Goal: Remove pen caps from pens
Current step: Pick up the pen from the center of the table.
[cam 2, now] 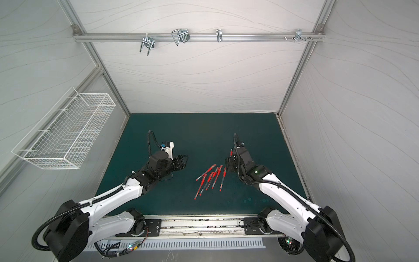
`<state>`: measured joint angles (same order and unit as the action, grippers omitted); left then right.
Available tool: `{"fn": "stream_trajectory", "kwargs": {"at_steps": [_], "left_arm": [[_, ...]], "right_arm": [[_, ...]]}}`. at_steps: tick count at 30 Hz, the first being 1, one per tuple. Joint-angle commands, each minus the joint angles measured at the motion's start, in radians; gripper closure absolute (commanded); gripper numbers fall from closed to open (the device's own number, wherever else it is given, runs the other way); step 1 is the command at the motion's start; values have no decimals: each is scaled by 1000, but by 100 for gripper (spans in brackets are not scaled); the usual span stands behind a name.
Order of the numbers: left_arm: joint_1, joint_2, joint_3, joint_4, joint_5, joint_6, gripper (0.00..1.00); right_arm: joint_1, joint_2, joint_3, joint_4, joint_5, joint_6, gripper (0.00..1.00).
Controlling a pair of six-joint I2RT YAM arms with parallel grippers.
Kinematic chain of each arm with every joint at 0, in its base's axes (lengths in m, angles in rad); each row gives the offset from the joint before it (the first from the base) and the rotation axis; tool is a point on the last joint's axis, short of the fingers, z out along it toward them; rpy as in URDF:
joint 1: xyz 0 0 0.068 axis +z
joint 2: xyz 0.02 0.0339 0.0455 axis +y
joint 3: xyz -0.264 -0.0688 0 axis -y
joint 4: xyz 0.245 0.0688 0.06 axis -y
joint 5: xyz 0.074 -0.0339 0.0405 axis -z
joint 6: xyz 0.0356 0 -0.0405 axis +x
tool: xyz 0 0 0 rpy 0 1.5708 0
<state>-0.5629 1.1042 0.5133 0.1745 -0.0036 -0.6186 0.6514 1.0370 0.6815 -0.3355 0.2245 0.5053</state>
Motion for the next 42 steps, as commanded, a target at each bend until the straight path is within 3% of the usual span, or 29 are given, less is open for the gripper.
{"fn": "stream_trajectory", "kwargs": {"at_steps": [1,8,11,19,30,33,42], "left_arm": [[-1,-26,-36,60,27,29,35],[-4,31,-11,70,101,52,40],[-3,46,-7,70,101,53,41],[-4,32,-12,72,110,64,41],[-7,68,-7,189,344,99,50],[-9,97,7,189,371,99,52],[-23,179,47,195,430,94,54]], "right_arm": [[8,-9,8,-126,-24,12,35],[22,35,-29,-112,-55,54,38],[14,102,18,-131,-40,25,46],[-110,350,174,-138,-108,-51,56],[-150,638,350,-143,-94,-64,59],[-155,675,362,-139,-69,-63,65],[-189,729,360,-108,-102,-70,69]]}}
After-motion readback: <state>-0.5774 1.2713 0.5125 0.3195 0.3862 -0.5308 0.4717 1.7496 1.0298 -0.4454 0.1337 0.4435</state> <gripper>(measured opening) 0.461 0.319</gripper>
